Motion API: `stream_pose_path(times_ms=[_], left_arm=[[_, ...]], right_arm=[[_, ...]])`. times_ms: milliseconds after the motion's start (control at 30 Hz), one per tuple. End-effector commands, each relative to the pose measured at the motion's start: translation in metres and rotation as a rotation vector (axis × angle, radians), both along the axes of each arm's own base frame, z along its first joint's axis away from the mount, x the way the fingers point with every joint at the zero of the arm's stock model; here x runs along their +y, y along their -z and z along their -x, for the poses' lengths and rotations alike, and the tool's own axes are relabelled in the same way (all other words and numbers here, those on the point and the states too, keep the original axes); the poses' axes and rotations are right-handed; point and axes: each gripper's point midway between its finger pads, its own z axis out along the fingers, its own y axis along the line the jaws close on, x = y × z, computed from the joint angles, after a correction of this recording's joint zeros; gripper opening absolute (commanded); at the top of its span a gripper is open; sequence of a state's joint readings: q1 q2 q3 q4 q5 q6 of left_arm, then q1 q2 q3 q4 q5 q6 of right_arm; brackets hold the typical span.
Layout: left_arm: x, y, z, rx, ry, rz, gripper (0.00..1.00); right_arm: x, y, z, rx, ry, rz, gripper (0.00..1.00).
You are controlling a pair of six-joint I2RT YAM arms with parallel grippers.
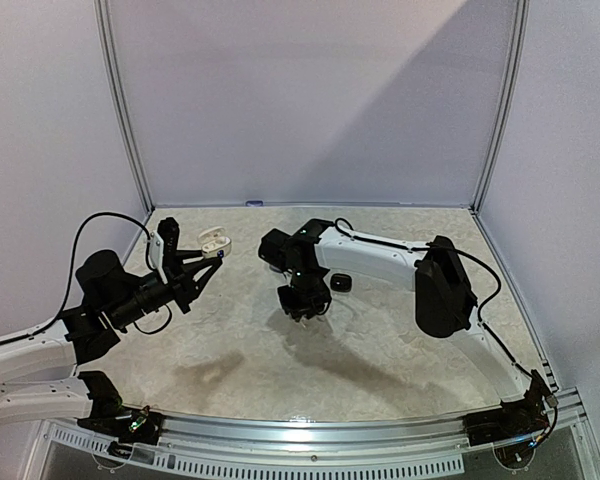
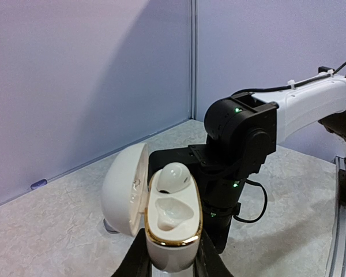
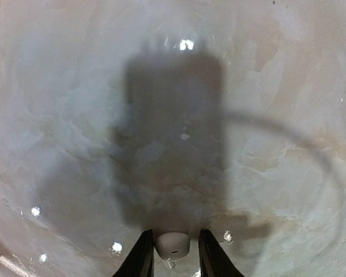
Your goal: Insert the wireless bluetooth earbuds into the charging case
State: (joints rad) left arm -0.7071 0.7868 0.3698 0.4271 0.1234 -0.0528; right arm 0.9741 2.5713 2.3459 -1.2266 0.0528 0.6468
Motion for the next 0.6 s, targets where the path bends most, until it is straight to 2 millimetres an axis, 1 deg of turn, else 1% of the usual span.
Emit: stream_pose_path(times_ms=[0, 67, 133, 367, 433, 567], left_arm=[[-0.005, -0.002, 0.002, 0.002, 0.019, -0.008, 0.00], [-0.004, -0.003, 0.002, 0.000, 0.018, -0.006, 0.00], [-0.004, -0.002, 0.002, -0.001, 0.018, -0.010, 0.00], [-0.004, -0.001, 0.002, -0.001, 0.018, -0.012, 0.00], [-0.005, -0.002, 0.002, -0.002, 0.019, -0.011, 0.00], [-0.005, -0.002, 0.002, -0.002, 0.020, -0.012, 0.00]], right_arm=[[-0.015, 0.007, 0.005, 0.021, 0.005, 0.069, 0.28], [-0.013, 0.009, 0.006, 0.029, 0.004, 0.061, 0.27], [-0.009, 0.011, 0.005, 0.030, 0.001, 0.045, 0.23], [-0.001, 0.012, 0.001, 0.017, -0.007, 0.006, 0.22], [0.000, 0.013, 0.001, 0.020, -0.010, 0.004, 0.19], [0.007, 0.013, 0.000, 0.025, -0.020, -0.033, 0.09]])
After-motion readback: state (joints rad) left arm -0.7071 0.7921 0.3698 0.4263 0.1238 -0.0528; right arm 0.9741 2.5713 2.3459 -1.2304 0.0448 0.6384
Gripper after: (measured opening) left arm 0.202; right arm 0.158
